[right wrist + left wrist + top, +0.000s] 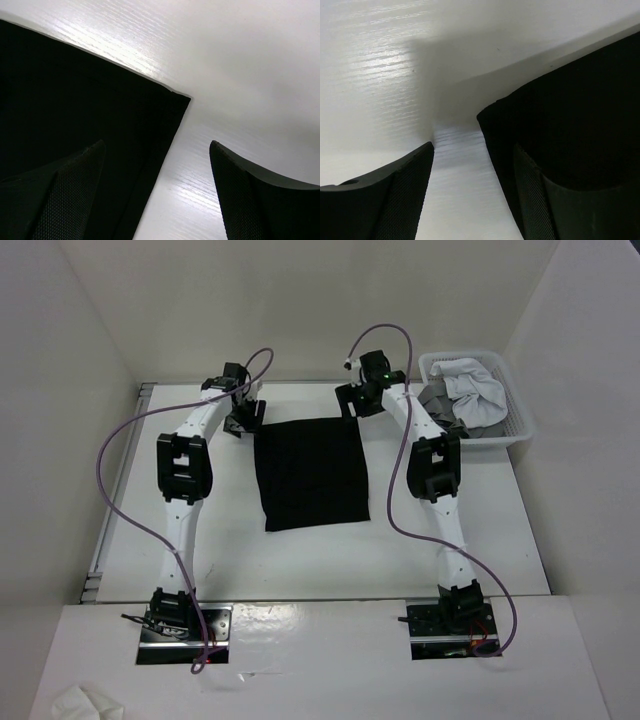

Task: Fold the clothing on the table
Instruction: Fold the skirt

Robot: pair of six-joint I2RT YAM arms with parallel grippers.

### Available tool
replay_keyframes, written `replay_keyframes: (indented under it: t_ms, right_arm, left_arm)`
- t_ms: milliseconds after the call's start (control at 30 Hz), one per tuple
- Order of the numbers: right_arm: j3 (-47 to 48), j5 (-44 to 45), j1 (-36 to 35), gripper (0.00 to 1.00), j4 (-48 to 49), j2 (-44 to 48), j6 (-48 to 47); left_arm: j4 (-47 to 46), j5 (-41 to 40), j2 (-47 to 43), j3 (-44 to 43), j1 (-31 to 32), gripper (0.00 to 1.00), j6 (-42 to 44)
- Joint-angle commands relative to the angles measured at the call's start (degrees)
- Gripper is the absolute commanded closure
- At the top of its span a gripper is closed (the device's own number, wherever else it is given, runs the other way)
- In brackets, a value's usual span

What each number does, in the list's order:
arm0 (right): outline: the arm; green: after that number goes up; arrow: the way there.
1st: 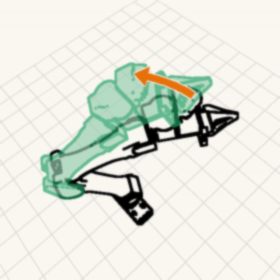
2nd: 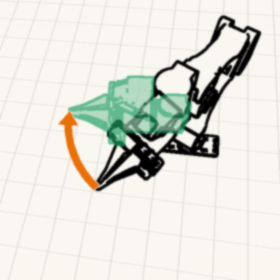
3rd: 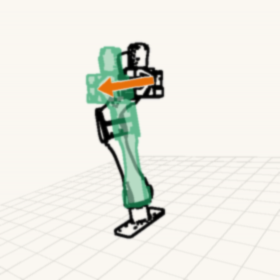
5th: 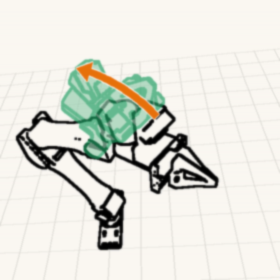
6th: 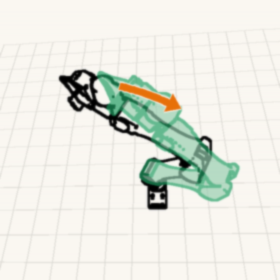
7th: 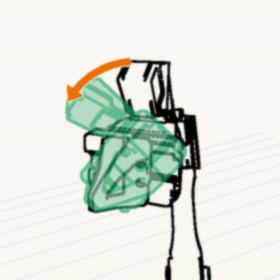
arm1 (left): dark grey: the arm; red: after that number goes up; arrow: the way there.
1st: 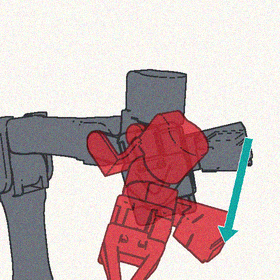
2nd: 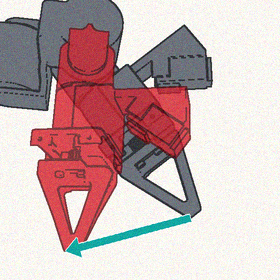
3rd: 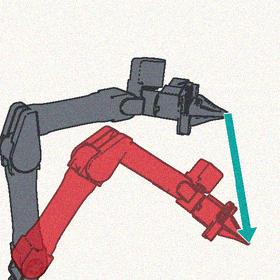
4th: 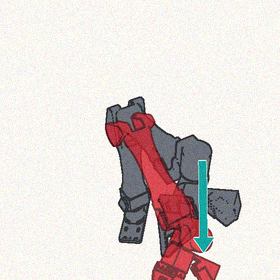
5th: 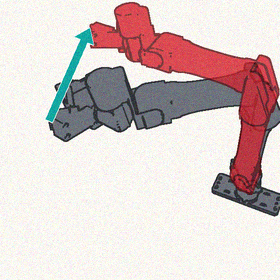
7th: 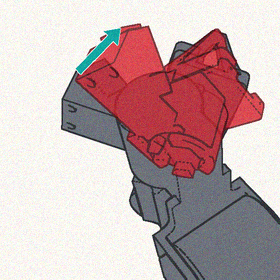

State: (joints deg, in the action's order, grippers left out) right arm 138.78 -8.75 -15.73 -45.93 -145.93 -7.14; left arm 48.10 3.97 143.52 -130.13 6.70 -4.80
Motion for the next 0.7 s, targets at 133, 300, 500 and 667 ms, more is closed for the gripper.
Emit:
replay_keyframes:
  t_ms: [133, 300, 500, 667]
  right_arm:
    - [3.7, -0.1, 0.3, 0.14, -1.4, -3.3, 0.0]
    - [3.7, -0.1, 0.3, 0.19, -1.4, -4.4, -0.5]
    - [4.8, -0.7, 0.3, 0.30, -2.0, -6.1, -0.5]
    - [6.1, -1.2, 0.3, 0.41, -2.5, -7.4, -0.5]
  left_arm:
    - [1.5, 5.0, 3.3, -4.8, 0.9, 0.27, 0.8]
    - [2.5, 5.5, 5.0, -7.2, 2.1, 0.30, 1.3]
    - [3.1, 6.7, 5.6, -7.7, 2.6, 0.37, 2.3]
    - [3.1, 7.2, 6.2, -8.2, 2.6, 0.51, 2.9]
